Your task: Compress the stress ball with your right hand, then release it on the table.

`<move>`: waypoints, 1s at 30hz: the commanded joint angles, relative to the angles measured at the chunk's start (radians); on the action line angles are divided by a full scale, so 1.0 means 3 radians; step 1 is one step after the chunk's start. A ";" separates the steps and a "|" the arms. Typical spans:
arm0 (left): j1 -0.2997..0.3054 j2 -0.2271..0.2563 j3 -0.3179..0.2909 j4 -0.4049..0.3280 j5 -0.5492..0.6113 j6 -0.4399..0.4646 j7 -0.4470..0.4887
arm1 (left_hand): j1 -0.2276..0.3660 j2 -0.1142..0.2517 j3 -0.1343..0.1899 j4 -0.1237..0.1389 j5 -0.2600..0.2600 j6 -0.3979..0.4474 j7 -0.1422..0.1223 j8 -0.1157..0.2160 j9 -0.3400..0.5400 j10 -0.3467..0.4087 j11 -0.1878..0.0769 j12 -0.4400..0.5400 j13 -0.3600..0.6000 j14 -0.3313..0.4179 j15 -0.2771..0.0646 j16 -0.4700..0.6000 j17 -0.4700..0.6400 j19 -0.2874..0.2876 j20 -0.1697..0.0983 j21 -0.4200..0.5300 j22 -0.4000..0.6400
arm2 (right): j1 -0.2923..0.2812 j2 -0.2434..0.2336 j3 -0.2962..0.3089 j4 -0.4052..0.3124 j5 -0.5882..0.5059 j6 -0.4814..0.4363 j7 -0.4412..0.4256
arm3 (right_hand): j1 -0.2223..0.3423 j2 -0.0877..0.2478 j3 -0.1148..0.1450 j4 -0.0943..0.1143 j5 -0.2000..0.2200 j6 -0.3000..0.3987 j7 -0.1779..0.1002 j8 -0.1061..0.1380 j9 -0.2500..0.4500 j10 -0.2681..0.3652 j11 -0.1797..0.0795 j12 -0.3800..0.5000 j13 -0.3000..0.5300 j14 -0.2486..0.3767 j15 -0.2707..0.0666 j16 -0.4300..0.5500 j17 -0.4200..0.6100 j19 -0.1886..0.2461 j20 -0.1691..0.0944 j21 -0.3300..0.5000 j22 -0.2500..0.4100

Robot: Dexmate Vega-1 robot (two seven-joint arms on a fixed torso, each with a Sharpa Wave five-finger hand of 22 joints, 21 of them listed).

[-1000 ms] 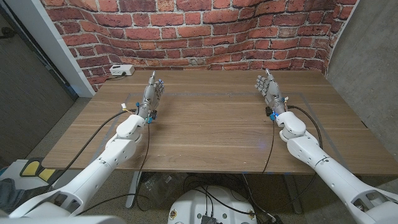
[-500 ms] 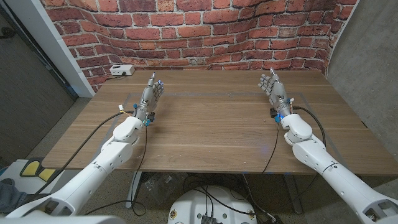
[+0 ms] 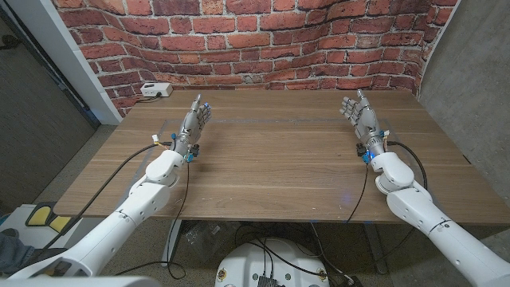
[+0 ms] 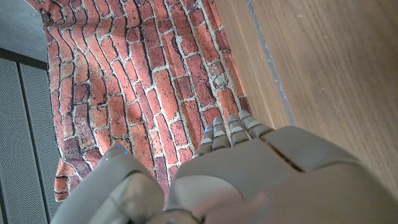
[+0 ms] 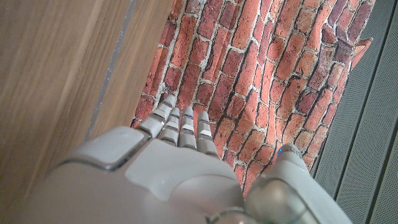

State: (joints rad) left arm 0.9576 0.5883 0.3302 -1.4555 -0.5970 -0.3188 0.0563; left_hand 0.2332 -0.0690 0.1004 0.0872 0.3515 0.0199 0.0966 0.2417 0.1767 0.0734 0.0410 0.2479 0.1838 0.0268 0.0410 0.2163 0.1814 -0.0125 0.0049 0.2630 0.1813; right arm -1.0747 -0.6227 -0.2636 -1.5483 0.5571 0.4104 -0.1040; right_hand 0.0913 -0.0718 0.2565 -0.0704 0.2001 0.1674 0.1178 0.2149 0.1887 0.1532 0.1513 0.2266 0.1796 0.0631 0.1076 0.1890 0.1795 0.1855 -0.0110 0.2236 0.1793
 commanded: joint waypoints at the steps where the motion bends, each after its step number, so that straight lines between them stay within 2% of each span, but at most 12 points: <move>1: -0.0002 -0.0065 0.0044 -0.0009 0.0115 -0.0071 0.0072 | 0.0047 0.0031 0.0003 -0.0028 0.0016 0.0108 -0.0025 0.0042 0.0012 0.0048 -0.0012 0.0015 0.0009 0.0046 -0.0003 -0.0014 0.0000 0.0022 0.0004 0.0012 0.0003 | -0.0308 -0.0151 0.0194 -0.0234 0.0010 0.0075 -0.0088 | 0.0027 0.0014 0.0017 -0.0010 0.0014 -0.0001 -0.0002 -0.0006 0.0003 0.0023 -0.0004 0.0023 0.0010 0.0033 0.0002 0.0022 0.0003 0.0034 -0.0015 0.0020 0.0013; 13: 0.0070 -0.0010 0.0051 -0.0117 0.0167 0.0009 0.0142 | 0.0127 0.0074 0.0009 -0.0056 0.0004 0.0335 -0.0054 0.0072 0.0015 0.0174 -0.0034 0.0015 0.0011 0.0154 -0.0044 -0.0021 -0.0001 0.0051 -0.0023 -0.0011 -0.0001 | -0.0606 -0.0238 0.0372 -0.0432 0.0007 0.0112 -0.0130 | 0.0036 0.0025 0.0017 -0.0017 0.0012 0.0009 -0.0003 -0.0011 0.0003 0.0060 -0.0004 0.0028 0.0010 0.0068 0.0001 0.0023 0.0003 0.0068 -0.0014 0.0023 0.0013; 20: 0.0097 -0.0037 0.0051 -0.0133 0.0175 -0.0021 0.0176 | 0.0150 0.0087 0.0012 -0.0065 -0.0001 0.0387 -0.0054 0.0074 0.0015 0.0218 -0.0045 0.0017 0.0011 0.0189 -0.0044 -0.0021 -0.0001 0.0070 -0.0022 -0.0014 -0.0001 | -0.0774 -0.0266 0.0475 -0.0533 0.0003 0.0113 -0.0166 | 0.0044 0.0036 0.0015 -0.0024 0.0010 0.0144 -0.0019 0.0030 0.0006 0.0100 0.0000 0.0033 0.0011 0.0103 -0.0012 0.0021 0.0003 0.0097 -0.0012 0.0023 0.0013; 30: 0.0157 -0.0040 0.0045 -0.0218 0.0180 -0.0036 0.0208 | 0.0174 0.0103 0.0016 -0.0073 -0.0008 0.0420 -0.0055 0.0069 0.0016 0.0246 -0.0040 0.0012 0.0012 0.0205 -0.0023 -0.0029 -0.0001 0.0092 -0.0015 -0.0016 -0.0002 | -0.1009 -0.0275 0.0617 -0.0622 0.0016 0.0157 -0.0168 | 0.0051 0.0046 0.0013 -0.0030 0.0007 0.0121 -0.0036 0.0009 0.0008 0.0149 -0.0006 0.0042 0.0011 0.0139 -0.0012 0.0021 0.0003 0.0135 -0.0012 0.0027 0.0014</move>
State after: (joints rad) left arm 0.9867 0.5794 0.3446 -1.4990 -0.5466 -0.3241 0.1040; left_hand 0.2764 -0.0387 0.0997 0.0728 0.3514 0.1343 0.0824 0.2593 0.1793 0.1360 0.0285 0.2478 0.1837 0.0806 0.0339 0.2106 0.1815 0.0072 0.0001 0.2588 0.1815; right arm -1.2972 -0.6965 -0.1268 -1.6981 0.5597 0.4452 -0.1498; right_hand 0.0991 -0.0640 0.2595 -0.0731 0.2001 0.2051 0.1123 0.2186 0.1887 0.1888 0.1511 0.2345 0.1796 0.0951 0.1041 0.1890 0.1795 0.2156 -0.0162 0.2236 0.1791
